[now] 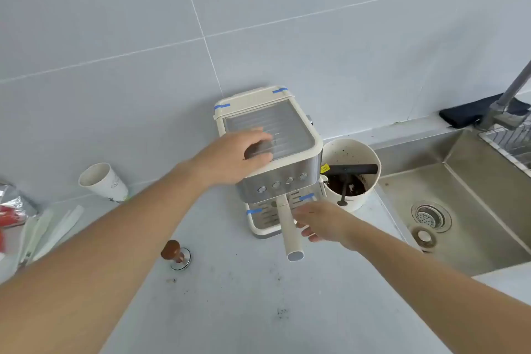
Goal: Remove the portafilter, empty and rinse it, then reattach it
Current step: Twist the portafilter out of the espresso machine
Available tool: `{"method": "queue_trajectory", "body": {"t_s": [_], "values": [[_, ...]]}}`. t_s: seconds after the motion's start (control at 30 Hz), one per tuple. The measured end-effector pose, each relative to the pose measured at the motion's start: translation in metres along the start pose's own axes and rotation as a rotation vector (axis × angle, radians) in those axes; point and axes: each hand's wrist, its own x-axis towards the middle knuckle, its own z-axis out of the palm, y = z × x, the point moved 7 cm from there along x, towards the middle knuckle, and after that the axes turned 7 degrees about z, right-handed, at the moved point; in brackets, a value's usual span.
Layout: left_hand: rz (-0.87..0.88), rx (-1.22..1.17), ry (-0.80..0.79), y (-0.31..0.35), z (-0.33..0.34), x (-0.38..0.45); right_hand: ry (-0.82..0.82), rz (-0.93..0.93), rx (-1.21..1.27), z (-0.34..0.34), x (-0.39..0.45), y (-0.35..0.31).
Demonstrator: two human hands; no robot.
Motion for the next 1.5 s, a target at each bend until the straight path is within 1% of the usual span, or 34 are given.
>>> {"method": "queue_trajectory", "body": {"t_s": [0.07, 0.13, 0.27, 0.37, 0.4, 0.53, 0.7, 0.8, 0.9, 1.07, 1.17, 1.27, 1.33, 1.4, 1.5], "values": [[0.006, 0.044, -0.023, 0.0, 0.007, 0.007, -0.008, 0.042, 0.093, 0.009, 0.008, 0.009], [-0.004, 0.09, -0.037, 0.0, 0.014, 0.011, -0.02, 0.014, 0.172, 0.022, 0.014, 0.016], [0.032, 0.159, -0.036, 0.001, 0.025, 0.021, -0.053, -0.003, 0.463, 0.037, 0.025, 0.024], [0.005, 0.134, 0.035, -0.001, 0.025, 0.021, -0.023, -0.048, 0.466, 0.045, 0.027, 0.024], [0.004, 0.127, 0.058, -0.002, 0.025, 0.021, -0.038, -0.051, 0.488, 0.047, 0.027, 0.023], [-0.014, 0.103, 0.1, -0.007, 0.025, 0.022, -0.213, 0.056, 0.762, 0.062, 0.032, 0.032], [-0.017, 0.085, 0.115, -0.008, 0.024, 0.021, -0.205, 0.185, 0.915, 0.073, 0.038, 0.045], [-0.014, 0.097, 0.125, -0.01, 0.025, 0.021, -0.135, 0.199, 0.907, 0.075, 0.044, 0.049], [-0.008, 0.105, 0.132, -0.009, 0.026, 0.021, -0.058, 0.171, 0.897, 0.075, 0.046, 0.051], [-0.007, 0.111, 0.141, -0.009, 0.025, 0.022, 0.015, 0.129, 0.913, 0.081, 0.046, 0.047], [-0.006, 0.113, 0.145, -0.007, 0.023, 0.022, 0.061, 0.125, 0.985, 0.101, 0.048, 0.038], [-0.014, 0.107, 0.143, -0.008, 0.023, 0.021, 0.092, 0.046, 1.05, 0.125, 0.052, 0.019], [-0.016, 0.108, 0.135, -0.009, 0.023, 0.019, 0.093, -0.047, 1.007, 0.135, 0.053, 0.008], [-0.015, 0.106, 0.128, -0.008, 0.024, 0.02, 0.082, -0.117, 0.914, 0.136, 0.054, 0.005], [-0.019, 0.099, 0.133, -0.008, 0.024, 0.02, 0.045, -0.126, 0.749, 0.135, 0.057, 0.005]]}}
